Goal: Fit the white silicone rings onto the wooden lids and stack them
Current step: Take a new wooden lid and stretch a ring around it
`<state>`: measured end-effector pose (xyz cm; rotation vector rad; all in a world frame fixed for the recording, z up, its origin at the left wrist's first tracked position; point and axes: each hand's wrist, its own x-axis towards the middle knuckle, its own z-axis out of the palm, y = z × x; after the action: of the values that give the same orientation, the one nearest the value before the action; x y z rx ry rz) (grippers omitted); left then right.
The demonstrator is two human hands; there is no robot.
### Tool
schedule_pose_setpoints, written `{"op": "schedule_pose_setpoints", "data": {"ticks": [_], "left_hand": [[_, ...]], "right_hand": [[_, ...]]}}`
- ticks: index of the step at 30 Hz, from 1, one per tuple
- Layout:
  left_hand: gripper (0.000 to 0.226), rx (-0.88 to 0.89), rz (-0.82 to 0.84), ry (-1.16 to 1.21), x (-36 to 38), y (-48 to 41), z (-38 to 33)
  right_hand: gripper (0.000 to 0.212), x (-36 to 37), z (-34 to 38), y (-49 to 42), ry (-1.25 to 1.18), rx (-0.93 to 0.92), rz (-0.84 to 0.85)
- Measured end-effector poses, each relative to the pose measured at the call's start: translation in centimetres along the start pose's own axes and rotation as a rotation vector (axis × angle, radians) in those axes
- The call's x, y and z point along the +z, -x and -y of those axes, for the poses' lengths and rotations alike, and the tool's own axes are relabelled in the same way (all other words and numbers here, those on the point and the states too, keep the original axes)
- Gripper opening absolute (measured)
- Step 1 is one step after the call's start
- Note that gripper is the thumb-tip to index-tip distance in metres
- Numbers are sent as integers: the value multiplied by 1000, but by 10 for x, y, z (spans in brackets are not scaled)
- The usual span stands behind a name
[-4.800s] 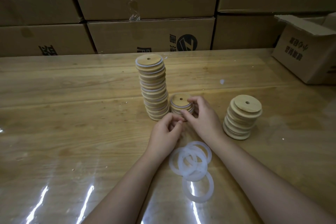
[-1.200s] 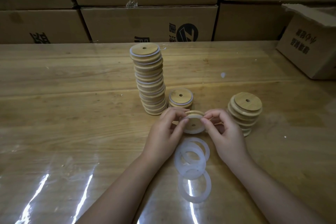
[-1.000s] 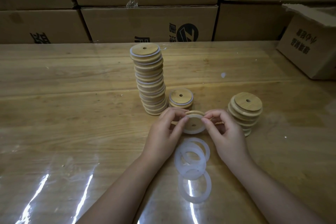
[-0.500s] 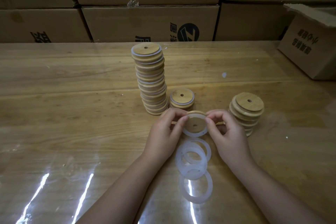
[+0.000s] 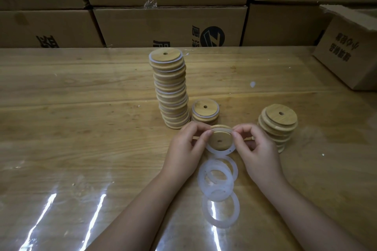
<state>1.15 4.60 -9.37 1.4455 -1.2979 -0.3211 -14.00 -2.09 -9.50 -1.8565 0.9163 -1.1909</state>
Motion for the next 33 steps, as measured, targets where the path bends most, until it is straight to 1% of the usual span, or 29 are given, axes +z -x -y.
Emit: {"op": "schedule_pose_setpoints", "data": {"ticks": [3, 6, 11, 20, 25, 29, 33], "left_hand": [[6, -67, -2, 45, -1, 0, -1], [7, -130, -7, 90, -1, 0, -3], [4, -144, 1, 98, -1, 0, -6], [5, -189, -2, 124, -3, -2, -5], [6, -139, -12, 133, -2, 0, -6], [4, 47, -2, 95, -2, 0, -7], [3, 39, 21, 116, -2, -1, -6]], "right_hand": [[5, -1, 0, 1, 0, 9, 7], [7, 0, 0, 1, -5, 17, 5], [7, 1, -1, -1, 18, -9, 9], [10, -1, 0, 0, 81, -59, 41], [11, -2, 1, 0, 124, -115, 59], [4, -1, 3, 0, 101, -183, 86], [4, 1, 5, 0, 71, -223, 101]]}}
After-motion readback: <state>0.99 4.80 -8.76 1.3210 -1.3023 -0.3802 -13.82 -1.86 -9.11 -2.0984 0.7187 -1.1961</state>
